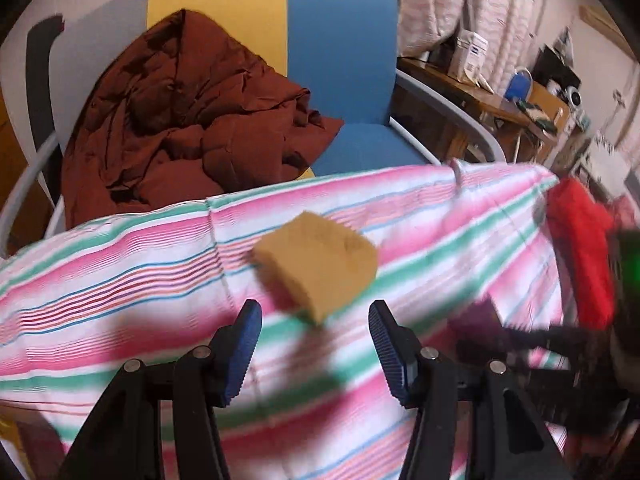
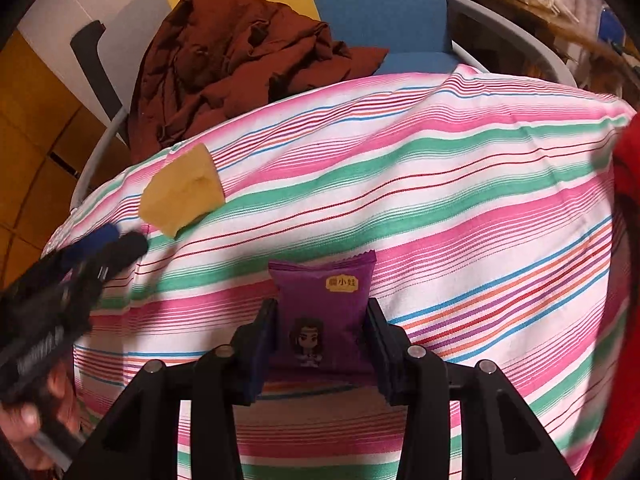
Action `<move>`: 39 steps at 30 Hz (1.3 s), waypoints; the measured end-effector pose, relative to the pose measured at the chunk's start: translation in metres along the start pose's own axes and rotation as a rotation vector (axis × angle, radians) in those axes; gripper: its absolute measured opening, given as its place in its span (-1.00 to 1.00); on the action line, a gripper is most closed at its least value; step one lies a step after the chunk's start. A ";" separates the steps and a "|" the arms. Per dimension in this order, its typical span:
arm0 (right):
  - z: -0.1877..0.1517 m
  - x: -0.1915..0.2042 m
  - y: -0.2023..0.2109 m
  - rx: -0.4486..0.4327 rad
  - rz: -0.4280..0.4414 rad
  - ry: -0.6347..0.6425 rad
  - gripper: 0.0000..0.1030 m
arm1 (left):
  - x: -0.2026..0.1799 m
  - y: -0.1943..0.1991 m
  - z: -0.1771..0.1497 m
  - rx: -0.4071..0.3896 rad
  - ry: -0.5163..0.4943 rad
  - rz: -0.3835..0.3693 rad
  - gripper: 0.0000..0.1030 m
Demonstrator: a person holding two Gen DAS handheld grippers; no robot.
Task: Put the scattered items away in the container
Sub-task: 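Grasp the purple packet with right gripper while left gripper grasps tan sponge, then carry the purple packet and tan sponge toward the gold tray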
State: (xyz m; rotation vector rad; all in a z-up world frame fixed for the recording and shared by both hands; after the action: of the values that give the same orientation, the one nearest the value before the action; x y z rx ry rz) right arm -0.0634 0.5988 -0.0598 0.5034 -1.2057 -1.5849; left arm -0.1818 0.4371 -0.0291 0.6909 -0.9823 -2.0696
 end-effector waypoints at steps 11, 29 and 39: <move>-0.005 0.000 0.000 0.003 0.000 0.000 -0.11 | -0.004 -0.044 0.022 0.052 0.093 -0.015 0.19; -0.001 -0.009 0.000 -0.015 0.037 -0.042 -0.16 | 0.019 -0.011 -0.037 -0.146 0.123 -0.036 -0.14; -0.003 0.016 0.003 -0.043 -0.062 0.106 -0.18 | 0.035 0.032 -0.097 -0.180 0.152 -0.028 -0.14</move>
State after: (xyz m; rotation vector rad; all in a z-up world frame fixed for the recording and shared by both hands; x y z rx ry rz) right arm -0.0656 0.5837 -0.0542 0.5946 -1.0828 -1.6132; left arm -0.1215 0.3545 -0.0628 0.7575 -0.6954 -2.0659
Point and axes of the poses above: each gripper's, at about its wrist camera, not at the fingertips, and y roughly against the way its jaws point, x to its left, z to its top, the point moved 1 cm from there along -y, roughly the way its jaws point, and after that the axes turned 3 degrees about y, right-handed, at the moved point
